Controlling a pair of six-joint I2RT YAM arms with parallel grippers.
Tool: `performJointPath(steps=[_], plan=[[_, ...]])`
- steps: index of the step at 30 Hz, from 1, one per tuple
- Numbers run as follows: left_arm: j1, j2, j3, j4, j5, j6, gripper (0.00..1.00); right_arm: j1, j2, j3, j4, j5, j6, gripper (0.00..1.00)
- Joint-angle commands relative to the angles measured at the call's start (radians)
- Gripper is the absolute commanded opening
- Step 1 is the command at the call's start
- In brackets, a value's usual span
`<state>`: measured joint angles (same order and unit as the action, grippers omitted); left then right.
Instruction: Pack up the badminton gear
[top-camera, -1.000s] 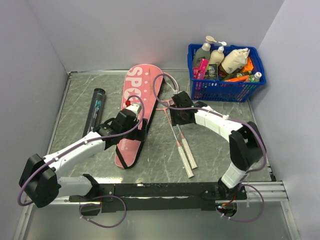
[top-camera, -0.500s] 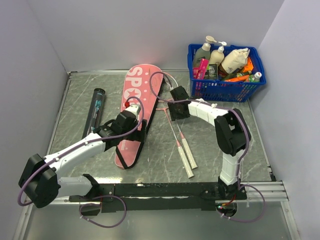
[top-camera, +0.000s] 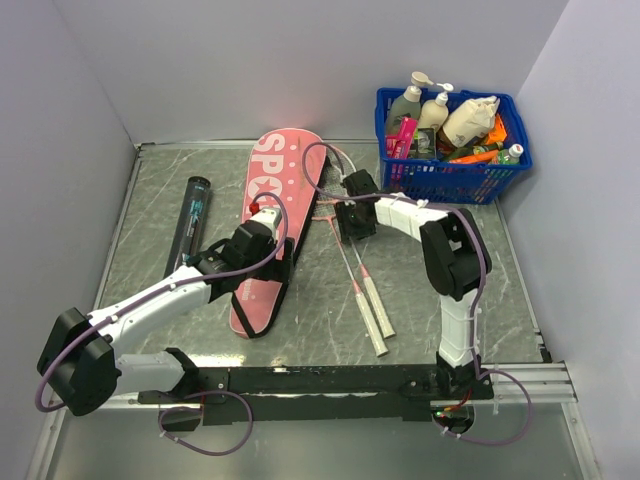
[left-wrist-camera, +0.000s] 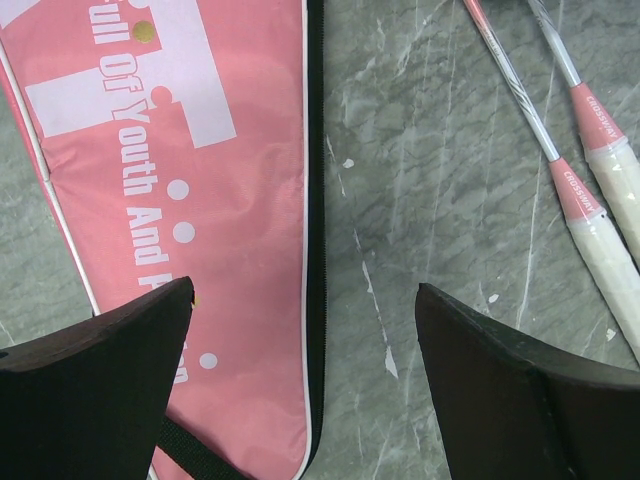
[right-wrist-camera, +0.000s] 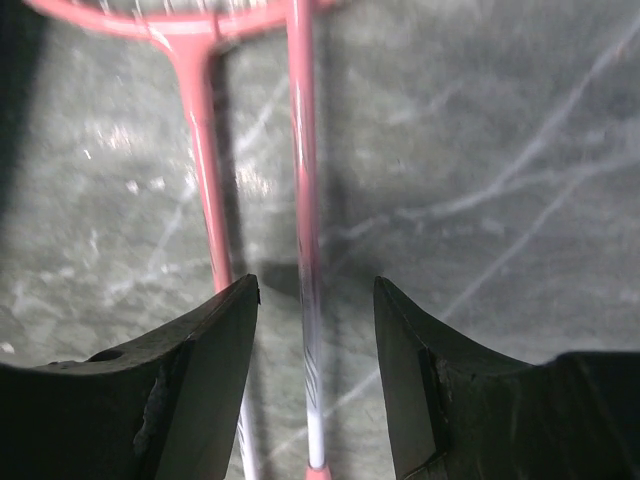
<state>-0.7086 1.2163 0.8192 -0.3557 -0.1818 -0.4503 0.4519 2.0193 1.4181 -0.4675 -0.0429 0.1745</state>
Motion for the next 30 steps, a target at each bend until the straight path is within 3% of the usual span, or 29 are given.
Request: performJointPath(steps=[1, 8, 16, 19, 26, 30], plan=[[-0.005, -0.008, 0.006, 0.027, -0.004, -0.010, 0.96, 0.002, 0.051, 0.091, 0.001, 0.018, 0.005, 0.57], [-0.006, 0.006, 0.017, 0.024, -0.004, -0.011, 0.96, 0.002, 0.142, 0.180, -0.043, 0.077, -0.020, 0.55], [-0.005, 0.005, 0.014, 0.034, -0.002, -0.014, 0.96, 0.001, 0.167, 0.173, -0.043, 0.069, -0.020, 0.25], [-0.005, 0.008, 0.011, 0.037, -0.004, -0.014, 0.96, 0.002, 0.150, 0.147, -0.027, 0.058, -0.020, 0.00], [-0.028, 0.038, -0.002, 0.073, 0.018, 0.022, 0.96, 0.001, 0.049, 0.111, -0.026, 0.083, -0.007, 0.00], [-0.103, 0.101, 0.034, 0.029, -0.135, 0.045, 0.96, 0.002, -0.031, 0.091, -0.063, 0.072, 0.011, 0.00]])
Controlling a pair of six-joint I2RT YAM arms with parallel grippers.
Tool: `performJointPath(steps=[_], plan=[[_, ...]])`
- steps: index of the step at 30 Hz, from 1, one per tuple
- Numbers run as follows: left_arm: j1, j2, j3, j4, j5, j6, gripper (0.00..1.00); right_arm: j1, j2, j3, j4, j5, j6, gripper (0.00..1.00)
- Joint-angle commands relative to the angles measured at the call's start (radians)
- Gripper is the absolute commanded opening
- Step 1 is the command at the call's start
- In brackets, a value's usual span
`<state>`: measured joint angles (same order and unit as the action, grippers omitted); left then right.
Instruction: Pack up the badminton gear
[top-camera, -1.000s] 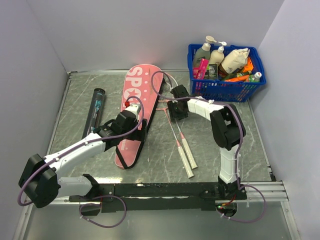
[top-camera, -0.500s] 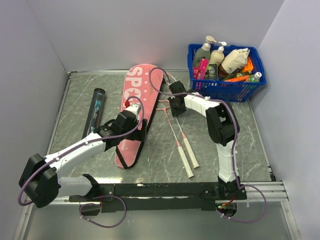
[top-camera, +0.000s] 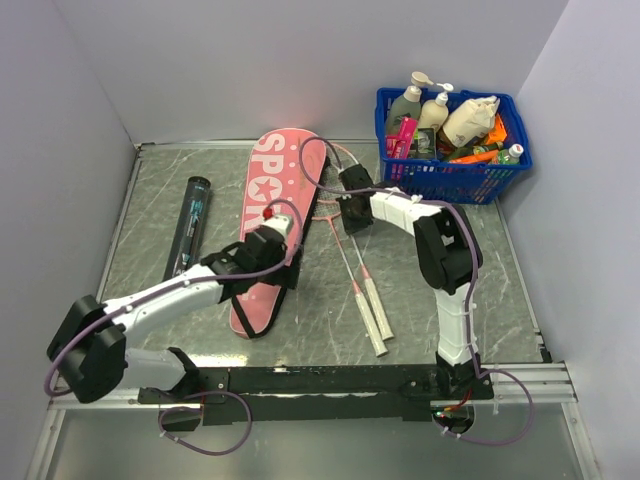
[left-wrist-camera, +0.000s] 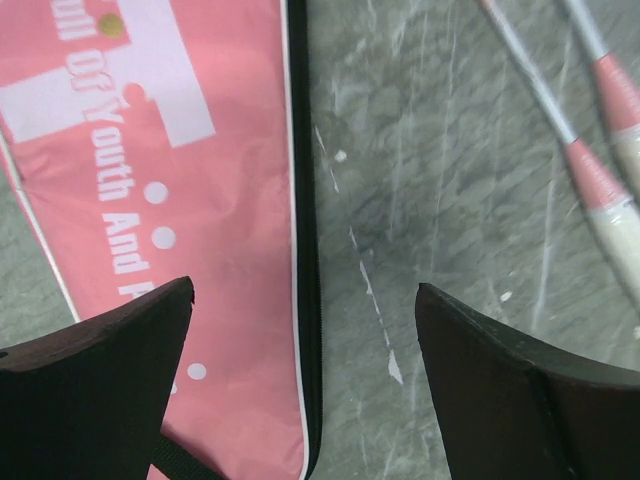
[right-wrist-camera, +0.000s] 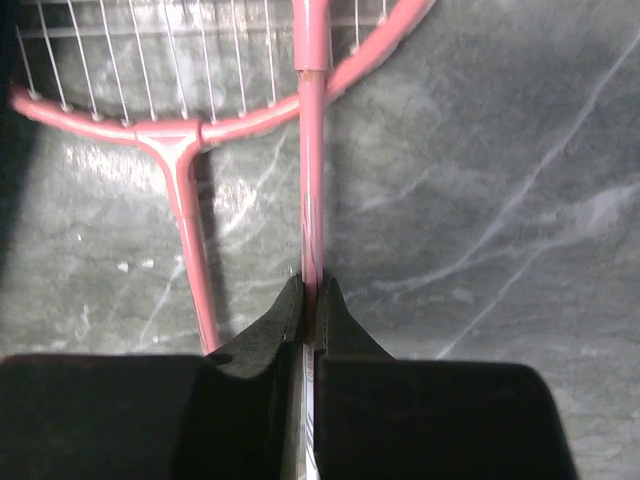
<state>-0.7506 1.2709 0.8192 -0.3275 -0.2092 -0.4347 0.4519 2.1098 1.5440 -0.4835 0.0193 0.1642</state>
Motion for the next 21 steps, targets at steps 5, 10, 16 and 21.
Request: performJointPath(steps=[5, 10, 16, 21], plan=[[-0.118, 0.148, 0.058, -0.031, -0.218, 0.010, 0.96, 0.005, -0.265, -0.135, -0.056, 0.022, 0.060, 0.00], [-0.132, 0.176, 0.041, -0.021, -0.286, -0.007, 0.99, 0.018, -0.413, -0.260, -0.029, 0.018, 0.080, 0.00], [-0.133, 0.208, 0.015, -0.027, -0.354, -0.009, 0.84, 0.027, -0.490, -0.366, -0.015, 0.030, 0.100, 0.00], [-0.148, 0.193, -0.003, 0.010, -0.364, -0.004, 0.65, 0.045, -0.498, -0.390, -0.012, 0.039, 0.110, 0.00]])
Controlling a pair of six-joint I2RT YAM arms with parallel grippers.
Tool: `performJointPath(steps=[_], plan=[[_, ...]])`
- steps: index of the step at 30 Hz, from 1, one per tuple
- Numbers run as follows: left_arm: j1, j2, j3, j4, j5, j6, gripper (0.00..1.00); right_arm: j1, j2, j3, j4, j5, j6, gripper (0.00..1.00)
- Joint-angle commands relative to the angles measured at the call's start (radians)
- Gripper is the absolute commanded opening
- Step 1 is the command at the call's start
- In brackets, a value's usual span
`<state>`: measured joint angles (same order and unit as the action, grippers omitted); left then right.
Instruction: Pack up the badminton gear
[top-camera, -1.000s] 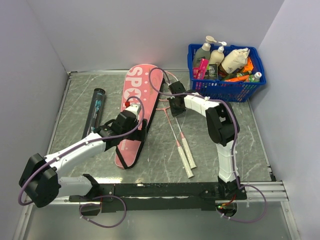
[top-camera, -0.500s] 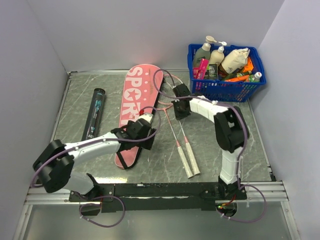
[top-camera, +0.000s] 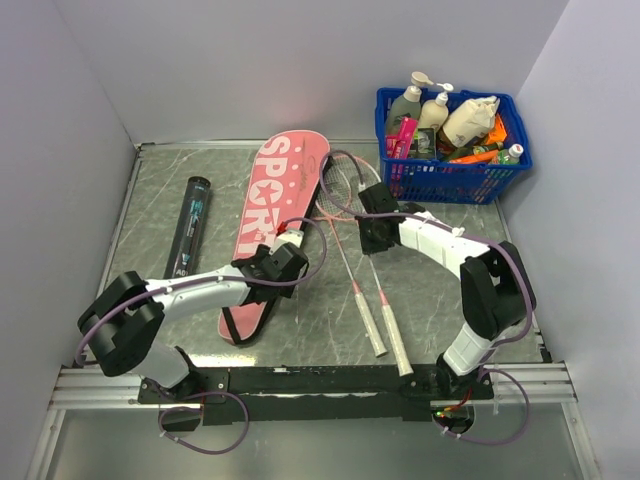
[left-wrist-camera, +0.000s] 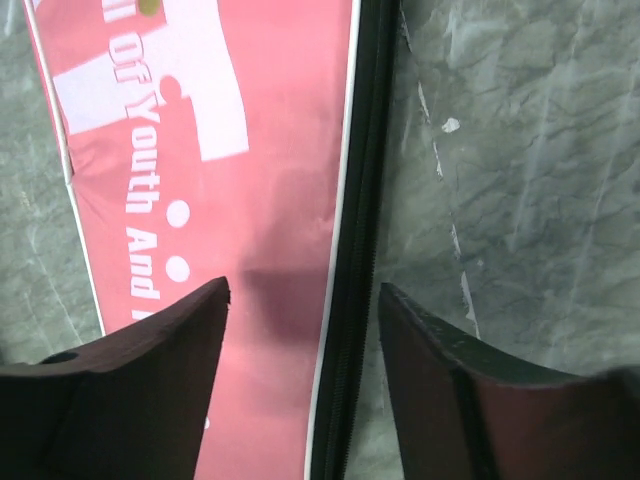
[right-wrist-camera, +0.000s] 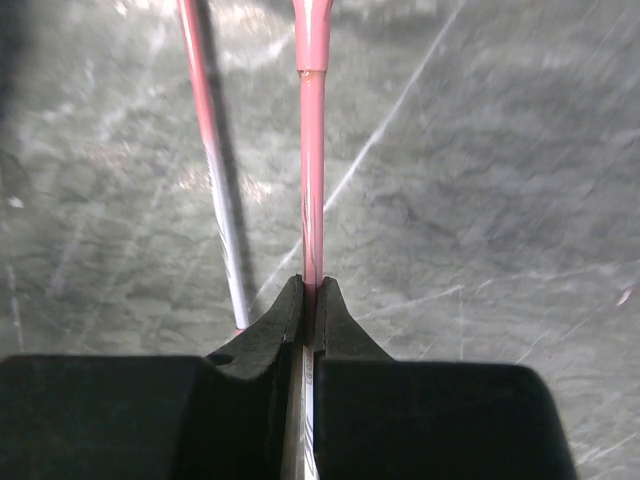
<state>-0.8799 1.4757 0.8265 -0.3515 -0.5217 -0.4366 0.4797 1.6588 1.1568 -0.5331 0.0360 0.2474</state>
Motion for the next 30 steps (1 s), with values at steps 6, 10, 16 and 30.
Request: performJointPath(steps=[6, 10, 16, 30], plan=[[-0.045, -0.092, -0.012, 0.017, -0.052, -0.008, 0.62, 0.028, -0.013, 0.021, -0.008, 0.056, 0.059, 0.00], [-0.044, -0.118, 0.003, -0.017, -0.073, -0.011, 0.63, 0.043, -0.033, 0.024, -0.083, 0.139, 0.093, 0.00], [-0.044, -0.117, 0.036, -0.027, -0.086, -0.005, 0.64, 0.072, -0.146, -0.069, -0.168, 0.163, 0.162, 0.00], [-0.041, -0.137, 0.118, -0.256, -0.024, 0.088, 0.69, 0.226, -0.436, -0.301, -0.298, 0.202, 0.440, 0.00]])
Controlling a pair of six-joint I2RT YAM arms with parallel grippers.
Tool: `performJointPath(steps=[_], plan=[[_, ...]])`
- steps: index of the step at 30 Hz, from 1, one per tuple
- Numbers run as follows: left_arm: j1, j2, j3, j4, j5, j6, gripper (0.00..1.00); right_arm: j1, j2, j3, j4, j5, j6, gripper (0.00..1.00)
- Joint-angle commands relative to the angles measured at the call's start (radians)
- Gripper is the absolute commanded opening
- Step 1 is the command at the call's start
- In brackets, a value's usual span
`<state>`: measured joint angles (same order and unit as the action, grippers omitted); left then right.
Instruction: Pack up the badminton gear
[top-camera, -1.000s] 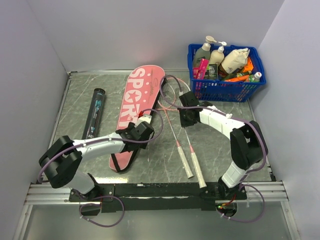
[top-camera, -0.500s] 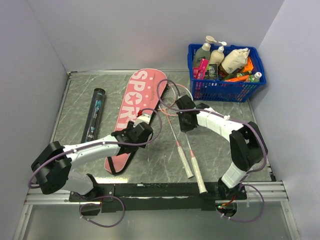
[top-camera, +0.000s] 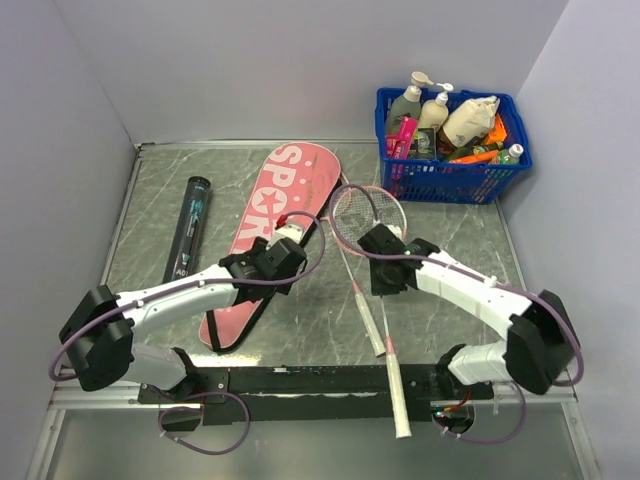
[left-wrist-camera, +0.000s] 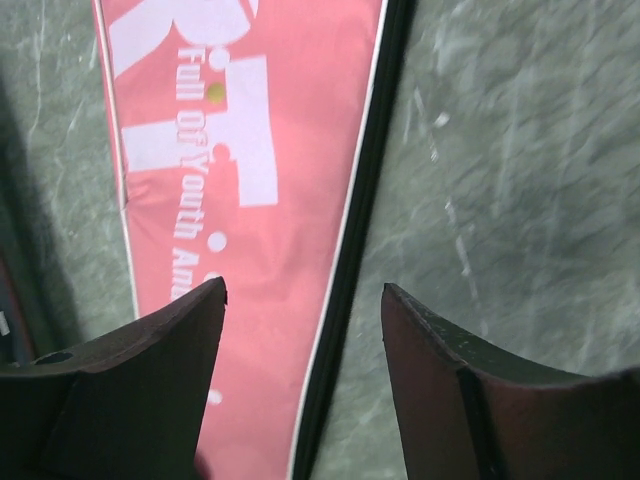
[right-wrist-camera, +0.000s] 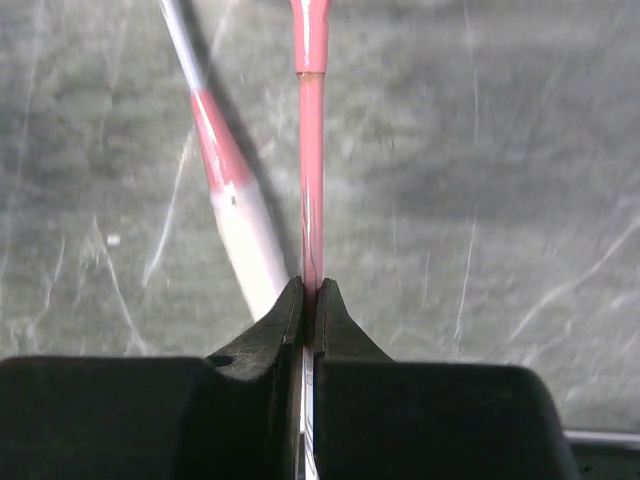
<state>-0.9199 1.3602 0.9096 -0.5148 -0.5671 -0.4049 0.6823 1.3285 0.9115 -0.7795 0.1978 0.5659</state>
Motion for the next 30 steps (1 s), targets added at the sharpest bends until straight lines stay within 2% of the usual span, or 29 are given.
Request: performJointPath(steps=[1, 9, 12, 21, 25, 29, 30], plan=[[0.000, -0.009, 0.046, -0.118, 0.029, 0.064, 0.69, 0.028, -0.123, -0.068, -0.055, 0.038, 0.135, 0.00], [0.036, 0.066, 0.001, -0.103, 0.148, 0.172, 0.70, 0.100, -0.203, -0.106, -0.073, 0.049, 0.212, 0.00], [0.068, 0.092, 0.005, -0.096, 0.246, 0.219, 0.69, 0.121, -0.199, -0.114, -0.069, 0.041, 0.218, 0.00], [0.113, 0.180, 0.029, -0.111, 0.314, 0.242, 0.68, 0.134, -0.175, -0.122, -0.026, 0.025, 0.203, 0.00], [0.148, 0.204, 0.037, -0.116, 0.320, 0.244, 0.65, 0.134, -0.154, -0.122, 0.000, 0.020, 0.187, 0.00], [0.188, 0.217, 0.051, -0.116, 0.329, 0.247, 0.59, 0.138, -0.137, -0.125, 0.031, 0.012, 0.175, 0.00], [0.194, 0.214, 0.051, -0.114, 0.332, 0.247, 0.55, 0.137, -0.135, -0.132, 0.036, 0.009, 0.173, 0.00]])
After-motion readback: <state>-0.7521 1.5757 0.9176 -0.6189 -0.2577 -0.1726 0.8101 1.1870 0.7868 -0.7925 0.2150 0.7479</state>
